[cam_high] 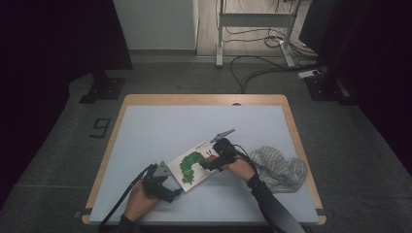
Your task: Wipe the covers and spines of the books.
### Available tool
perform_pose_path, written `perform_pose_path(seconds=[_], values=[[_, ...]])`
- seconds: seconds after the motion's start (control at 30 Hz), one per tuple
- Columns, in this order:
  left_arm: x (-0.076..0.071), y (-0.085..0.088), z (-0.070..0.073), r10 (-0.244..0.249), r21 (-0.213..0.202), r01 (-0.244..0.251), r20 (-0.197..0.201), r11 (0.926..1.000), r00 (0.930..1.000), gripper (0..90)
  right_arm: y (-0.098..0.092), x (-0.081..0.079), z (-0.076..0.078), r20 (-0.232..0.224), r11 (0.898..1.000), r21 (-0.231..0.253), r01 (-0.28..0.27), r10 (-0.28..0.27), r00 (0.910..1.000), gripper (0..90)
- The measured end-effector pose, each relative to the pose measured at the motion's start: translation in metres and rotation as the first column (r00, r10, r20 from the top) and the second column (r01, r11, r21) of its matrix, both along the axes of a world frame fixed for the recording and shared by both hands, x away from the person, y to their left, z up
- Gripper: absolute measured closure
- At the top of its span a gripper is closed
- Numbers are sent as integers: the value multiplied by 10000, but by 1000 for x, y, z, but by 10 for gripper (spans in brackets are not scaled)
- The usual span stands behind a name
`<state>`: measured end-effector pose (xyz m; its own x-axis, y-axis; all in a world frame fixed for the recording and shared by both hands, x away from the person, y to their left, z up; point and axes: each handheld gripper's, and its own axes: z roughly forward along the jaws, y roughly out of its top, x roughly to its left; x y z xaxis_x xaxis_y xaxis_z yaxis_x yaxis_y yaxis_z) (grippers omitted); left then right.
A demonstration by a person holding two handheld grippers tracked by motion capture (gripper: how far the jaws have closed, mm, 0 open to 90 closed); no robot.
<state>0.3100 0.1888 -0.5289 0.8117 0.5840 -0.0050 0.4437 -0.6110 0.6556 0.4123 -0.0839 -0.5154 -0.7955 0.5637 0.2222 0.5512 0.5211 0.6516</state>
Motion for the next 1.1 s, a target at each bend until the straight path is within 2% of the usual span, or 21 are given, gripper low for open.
perform_pose_path(seconds=[0.17, 0.37, 0.43, 0.47, 0.53, 0.6, 0.77, 0.93, 1.1], values=[[0, 0, 0, -5, -6, 5, -12, 10000, 10000, 0, -3, -1, 9, 30, 9993, 357, 151, -152, 9999, 43], [0, 0, 0, -29, 24, 29, -4, 10000, 10000, 0, -7, -9, 21, 308, 9977, 643, 228, -248, 9992, 58], [0, 0, 0, -24, 22, 24, -4, 10000, 10000, 0, -9, -11, 24, 271, 9969, 739, 258, -278, 9992, 62], [0, 0, 0, -25, 20, 25, -6, 10000, 10000, 0, -11, -13, 26, 168, 9963, 847, 171, -186, 9997, 101], [0, 0, 0, -26, 22, 26, -4, 10000, 10000, 0, -12, -15, 26, -37, 9942, 1072, -14, 18, 10000, 111], [0, 0, 0, -25, 21, 25, -3, 10000, 10000, 0, -12, -18, 28, 183, 9967, 809, -94, 79, 9998, 114], [0, 0, 0, -26, 23, 26, -2, 10000, 10000, 0, -12, -16, 29, 244, 9985, 325, -449, 441, 9987, 144], [0, 0, 0, -20, 21, 20, -6, 10000, 10000, 0, -10, -11, 29, 433, 9947, -409, -946, 963, 9944, 227], [-1, 0, 1, 71, 63, -71, -14, 10000, 10000, 0, -13, -10, 32, 382, 9930, -631, -1000, 1026, 9940, 301]])
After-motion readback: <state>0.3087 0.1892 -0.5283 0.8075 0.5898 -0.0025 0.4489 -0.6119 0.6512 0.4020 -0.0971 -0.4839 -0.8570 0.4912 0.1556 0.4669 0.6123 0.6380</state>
